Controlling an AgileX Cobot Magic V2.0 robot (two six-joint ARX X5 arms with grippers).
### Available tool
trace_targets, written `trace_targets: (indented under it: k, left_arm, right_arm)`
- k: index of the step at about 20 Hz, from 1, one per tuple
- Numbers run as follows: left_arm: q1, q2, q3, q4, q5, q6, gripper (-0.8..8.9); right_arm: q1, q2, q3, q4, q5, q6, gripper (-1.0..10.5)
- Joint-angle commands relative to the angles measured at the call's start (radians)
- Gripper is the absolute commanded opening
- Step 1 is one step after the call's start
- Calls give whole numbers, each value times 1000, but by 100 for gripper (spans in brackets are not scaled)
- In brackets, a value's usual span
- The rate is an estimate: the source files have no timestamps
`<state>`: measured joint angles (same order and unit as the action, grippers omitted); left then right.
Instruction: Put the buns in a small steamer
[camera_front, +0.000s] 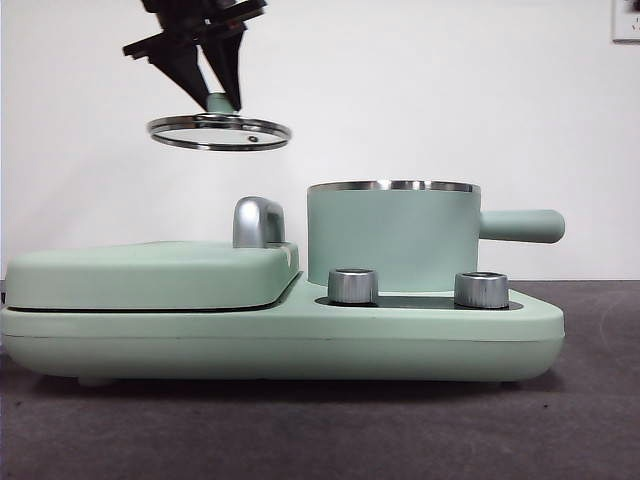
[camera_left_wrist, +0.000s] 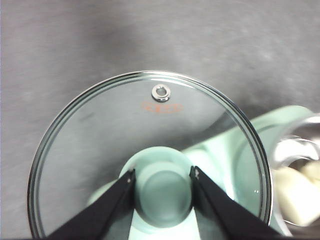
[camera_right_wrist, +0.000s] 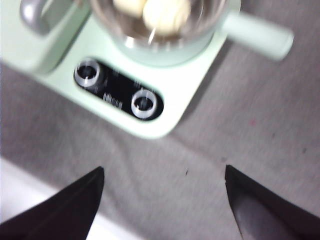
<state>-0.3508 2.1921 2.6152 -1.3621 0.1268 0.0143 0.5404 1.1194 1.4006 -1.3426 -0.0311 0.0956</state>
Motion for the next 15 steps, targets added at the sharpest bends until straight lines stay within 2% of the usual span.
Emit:
trace_targets:
  k: [1,3,8,10,15]
  left_arm:
    - [-43,-11,45,16,2,-8,110]
    - [-84,-11,45,15,2,-8,110]
    - [-192,-11,45,1,2,-7,110]
    - [-233,-11,45,-14,2,-7,110]
    - [-322,-11,45,-30,2,-7,110]
  right_arm:
    - [23,-158,-124,-34,9,80,382]
    - [35,-321,-249,66,8,119,383]
    - [37,-682,-453,206,9,129,449]
    - [37,-767,-477,205,9,128,493]
    - [37,-861,-483,213,7,125,497]
